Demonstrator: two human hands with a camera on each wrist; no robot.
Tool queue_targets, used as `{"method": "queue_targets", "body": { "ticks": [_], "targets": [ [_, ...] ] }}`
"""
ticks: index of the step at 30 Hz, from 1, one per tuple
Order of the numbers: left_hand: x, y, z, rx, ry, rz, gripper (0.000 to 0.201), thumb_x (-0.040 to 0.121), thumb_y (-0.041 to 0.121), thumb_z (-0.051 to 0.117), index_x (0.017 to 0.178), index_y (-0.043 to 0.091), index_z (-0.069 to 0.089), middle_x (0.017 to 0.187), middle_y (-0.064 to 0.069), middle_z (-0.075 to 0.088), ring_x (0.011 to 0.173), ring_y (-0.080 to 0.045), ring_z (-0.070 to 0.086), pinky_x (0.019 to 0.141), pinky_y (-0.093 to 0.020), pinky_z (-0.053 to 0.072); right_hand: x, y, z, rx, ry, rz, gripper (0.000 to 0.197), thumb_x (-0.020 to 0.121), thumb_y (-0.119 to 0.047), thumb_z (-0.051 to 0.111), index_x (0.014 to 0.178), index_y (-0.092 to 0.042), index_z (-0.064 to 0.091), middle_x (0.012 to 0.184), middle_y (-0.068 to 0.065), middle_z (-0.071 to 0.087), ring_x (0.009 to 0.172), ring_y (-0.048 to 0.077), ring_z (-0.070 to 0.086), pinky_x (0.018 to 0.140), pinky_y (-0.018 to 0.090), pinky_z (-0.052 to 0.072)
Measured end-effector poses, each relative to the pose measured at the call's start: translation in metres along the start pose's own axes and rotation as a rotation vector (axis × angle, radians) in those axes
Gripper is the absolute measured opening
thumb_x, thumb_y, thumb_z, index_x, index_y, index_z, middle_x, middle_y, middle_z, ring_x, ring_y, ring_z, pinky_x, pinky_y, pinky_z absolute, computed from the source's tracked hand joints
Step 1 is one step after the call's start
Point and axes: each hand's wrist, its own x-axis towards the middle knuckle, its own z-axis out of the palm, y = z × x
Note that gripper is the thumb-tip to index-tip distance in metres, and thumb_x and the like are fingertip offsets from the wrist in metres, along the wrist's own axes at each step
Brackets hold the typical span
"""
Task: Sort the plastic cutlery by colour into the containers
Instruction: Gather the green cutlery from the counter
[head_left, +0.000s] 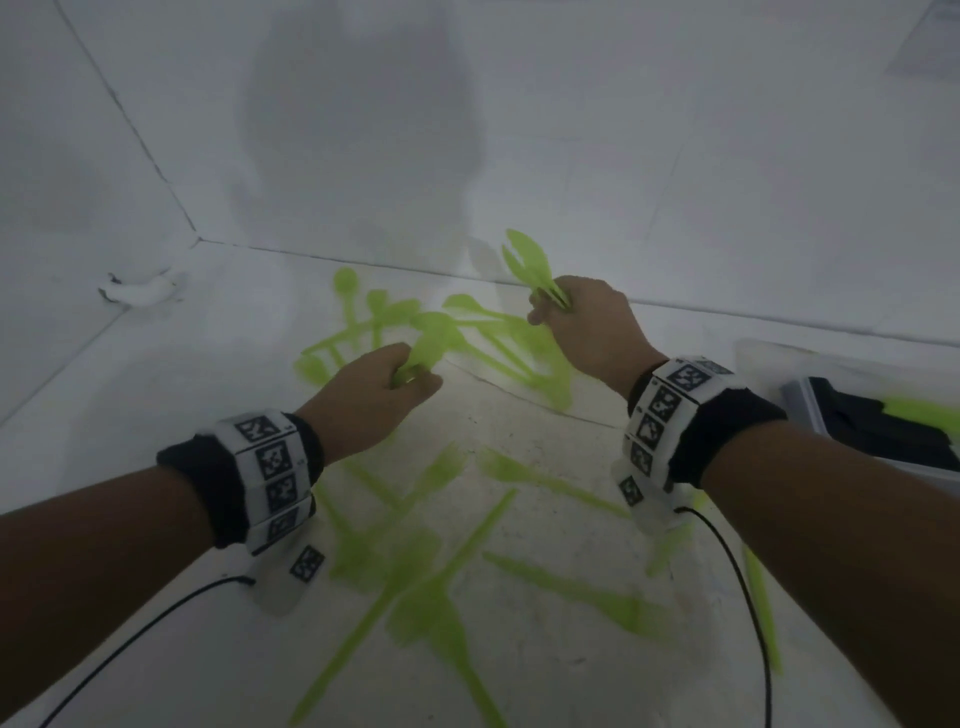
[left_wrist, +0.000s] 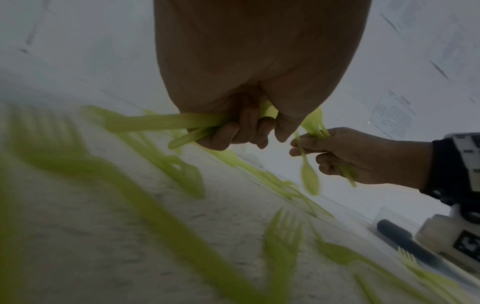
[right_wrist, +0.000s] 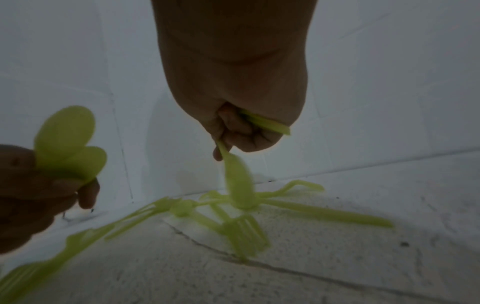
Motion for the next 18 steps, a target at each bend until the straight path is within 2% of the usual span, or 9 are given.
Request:
{"method": "queue_targets", "body": {
  "ticks": [2, 5, 8, 10, 11, 13, 15, 16, 18],
  "targets": [
    [0.007, 0.012, 0.008, -0.068, 0.008, -0.004, 0.048, 0.101, 0.05, 0.055, 0.107, 0.002, 0.06, 0.075, 0.008, 0.053, 0.068, -0.011, 0.052, 0.067, -0.032, 0.041, -0.001, 0.002, -0.003, 0.204, 0.013, 0.054, 0.029, 0.101, -0.038, 0.062, 0.092, -0.014, 0.074, 0.07, -0.015, 0.06, 0.064, 0.01, 0.054, 0.067, 0.027, 0.043],
    [0.017, 0.039, 0.016, -0.357, -0.008, -0.116, 0.038, 0.102, 0.047, 0.055, 0.103, 0.012, 0.071, 0.081, 0.004, 0.074, 0.059, -0.011, 0.046, 0.063, -0.028, 0.04, -0.007, -0.003, -0.005, 0.463, 0.048, 0.062, 0.033, 0.098, -0.042, 0.067, 0.101, -0.011, 0.075, 0.076, -0.005, 0.055, 0.068, 0.013, 0.047, 0.067, 0.033, 0.043],
    [0.028, 0.062, 0.022, -0.688, -0.083, -0.329, 0.05, 0.101, 0.054, 0.052, 0.112, 0.008, 0.068, 0.097, -0.008, 0.079, 0.052, -0.013, 0.033, 0.054, -0.026, 0.033, -0.016, -0.01, -0.001, 0.591, 0.006, 0.038, 0.018, 0.1, -0.036, 0.066, 0.104, -0.022, 0.076, 0.088, 0.001, 0.068, 0.076, 0.009, 0.059, 0.068, 0.027, 0.047],
    [0.035, 0.069, 0.025, -0.883, -0.125, -0.4, 0.051, 0.103, 0.054, 0.05, 0.11, 0.007, 0.066, 0.103, -0.008, 0.078, 0.047, -0.01, 0.028, 0.05, -0.024, 0.031, -0.023, -0.014, 0.004, 0.596, -0.076, -0.064, 0.013, 0.102, -0.027, 0.064, 0.105, -0.023, 0.076, 0.096, -0.001, 0.076, 0.089, 0.009, 0.07, 0.076, 0.03, 0.055],
    [0.039, 0.069, 0.025, -0.978, -0.139, -0.403, 0.042, 0.104, 0.049, 0.05, 0.106, 0.01, 0.066, 0.1, -0.004, 0.078, 0.046, -0.008, 0.028, 0.048, -0.022, 0.03, -0.027, -0.014, 0.008, 0.588, -0.134, -0.136, 0.014, 0.101, -0.023, 0.065, 0.108, -0.019, 0.077, 0.098, -0.002, 0.078, 0.094, 0.013, 0.073, 0.084, 0.034, 0.057],
    [0.043, 0.067, 0.024, -1.121, -0.137, -0.381, 0.023, 0.105, 0.031, 0.051, 0.087, 0.02, 0.062, 0.074, 0.004, 0.063, 0.045, -0.007, 0.029, 0.047, -0.02, 0.028, -0.032, -0.011, 0.014, 0.419, -0.19, -0.303, 0.016, 0.099, -0.018, 0.066, 0.112, -0.017, 0.077, 0.107, -0.007, 0.076, 0.101, 0.011, 0.072, 0.095, 0.038, 0.056],
    [0.045, 0.059, 0.022, -1.161, -0.087, -0.349, 0.027, 0.102, 0.016, 0.053, 0.076, 0.022, 0.057, 0.063, 0.006, 0.047, 0.047, -0.007, 0.031, 0.047, -0.02, 0.028, -0.035, -0.006, 0.017, 0.156, -0.157, -0.462, 0.031, 0.096, -0.011, 0.065, 0.125, -0.022, 0.073, 0.12, -0.009, 0.068, 0.105, 0.009, 0.065, 0.094, 0.036, 0.054],
    [0.046, 0.054, 0.021, -1.148, -0.061, -0.328, 0.027, 0.101, 0.013, 0.053, 0.076, 0.021, 0.059, 0.064, 0.006, 0.047, 0.049, -0.007, 0.033, 0.047, -0.02, 0.028, -0.036, -0.003, 0.017, 0.031, -0.135, -0.526, 0.044, 0.094, -0.008, 0.063, 0.135, -0.024, 0.067, 0.127, -0.005, 0.063, 0.103, 0.013, 0.064, 0.088, 0.037, 0.055],
    [0.048, 0.043, 0.018, -1.096, 0.047, -0.341, 0.022, 0.102, 0.016, 0.057, 0.082, 0.021, 0.064, 0.07, 0.005, 0.056, 0.052, -0.008, 0.04, 0.045, -0.02, 0.031, -0.04, 0.001, 0.017, -0.191, -0.069, -0.59, 0.06, 0.091, -0.009, 0.06, 0.148, -0.029, 0.054, 0.132, 0.0, 0.053, 0.077, 0.02, 0.06, 0.065, 0.035, 0.053]
  ]
}}
